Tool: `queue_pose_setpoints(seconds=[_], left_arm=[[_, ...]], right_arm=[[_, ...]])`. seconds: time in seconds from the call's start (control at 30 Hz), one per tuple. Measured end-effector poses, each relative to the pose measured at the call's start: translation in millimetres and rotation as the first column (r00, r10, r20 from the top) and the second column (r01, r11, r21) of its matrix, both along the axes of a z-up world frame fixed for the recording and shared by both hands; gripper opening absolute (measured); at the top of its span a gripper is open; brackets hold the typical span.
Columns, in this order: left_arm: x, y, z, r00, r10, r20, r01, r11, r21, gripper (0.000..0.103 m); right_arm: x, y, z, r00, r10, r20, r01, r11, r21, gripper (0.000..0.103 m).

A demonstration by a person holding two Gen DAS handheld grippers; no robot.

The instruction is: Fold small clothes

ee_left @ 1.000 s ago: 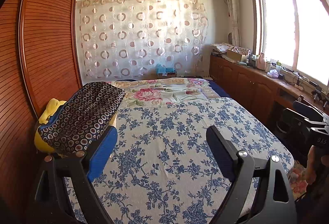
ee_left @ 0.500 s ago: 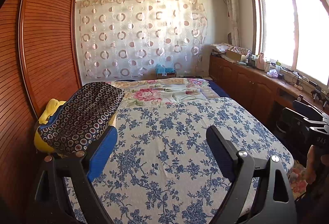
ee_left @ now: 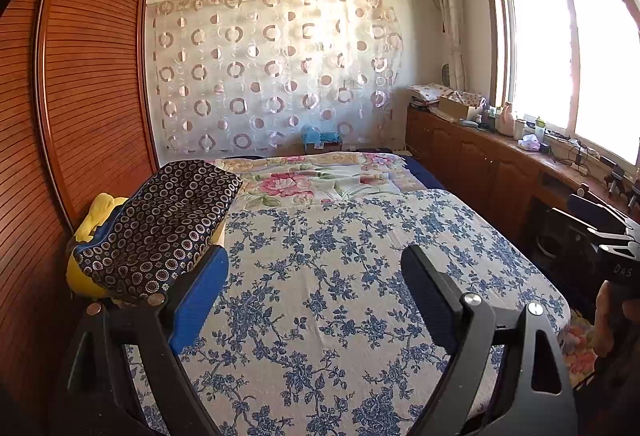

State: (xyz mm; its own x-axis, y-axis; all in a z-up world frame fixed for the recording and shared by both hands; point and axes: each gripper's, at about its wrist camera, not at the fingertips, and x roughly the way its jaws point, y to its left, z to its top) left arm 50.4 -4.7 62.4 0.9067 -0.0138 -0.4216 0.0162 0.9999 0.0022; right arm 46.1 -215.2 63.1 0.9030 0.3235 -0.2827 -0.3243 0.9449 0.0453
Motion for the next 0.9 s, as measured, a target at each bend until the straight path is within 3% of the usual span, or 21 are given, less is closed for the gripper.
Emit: queue_pose_setpoints(seconds=[0.9], left_arm=[[-3.3, -3.7, -0.6, 1.000, -0.004, -0.003, 0.004, 1.000, -0.004, 0.089]], right_arm=[[-1.8, 2.3, -1.5, 1.000, -0.003, 0.002, 0.003, 1.000, 0.003, 0.098]])
